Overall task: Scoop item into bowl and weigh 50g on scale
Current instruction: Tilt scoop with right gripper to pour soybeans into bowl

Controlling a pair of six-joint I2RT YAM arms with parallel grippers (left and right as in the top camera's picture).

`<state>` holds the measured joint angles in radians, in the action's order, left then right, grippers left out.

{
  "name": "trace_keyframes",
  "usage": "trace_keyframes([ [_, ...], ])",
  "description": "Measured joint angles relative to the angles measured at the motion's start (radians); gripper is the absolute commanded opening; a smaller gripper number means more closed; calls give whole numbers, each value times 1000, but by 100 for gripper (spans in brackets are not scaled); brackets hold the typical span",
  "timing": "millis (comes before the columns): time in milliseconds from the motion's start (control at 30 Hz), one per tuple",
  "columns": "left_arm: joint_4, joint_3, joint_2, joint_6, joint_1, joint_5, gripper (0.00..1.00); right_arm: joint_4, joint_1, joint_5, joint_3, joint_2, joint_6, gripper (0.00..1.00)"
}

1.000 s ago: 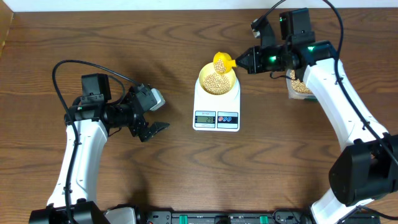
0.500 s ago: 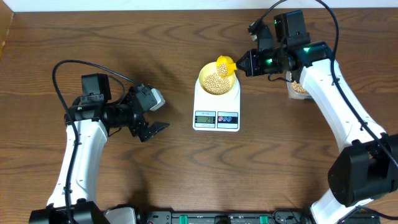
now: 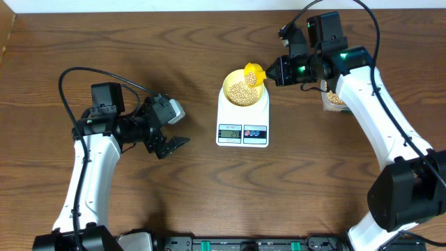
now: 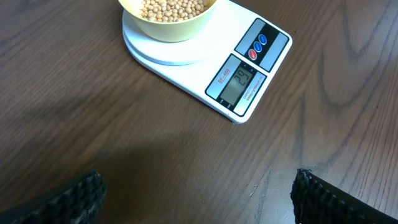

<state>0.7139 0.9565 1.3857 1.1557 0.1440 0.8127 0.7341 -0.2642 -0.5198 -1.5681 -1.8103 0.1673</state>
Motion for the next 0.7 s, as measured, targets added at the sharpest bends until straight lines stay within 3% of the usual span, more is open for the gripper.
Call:
trace_keyframes([
  [700, 0, 0, 0, 0, 0, 0, 97, -47, -80, 106, 0, 0, -78, 1],
])
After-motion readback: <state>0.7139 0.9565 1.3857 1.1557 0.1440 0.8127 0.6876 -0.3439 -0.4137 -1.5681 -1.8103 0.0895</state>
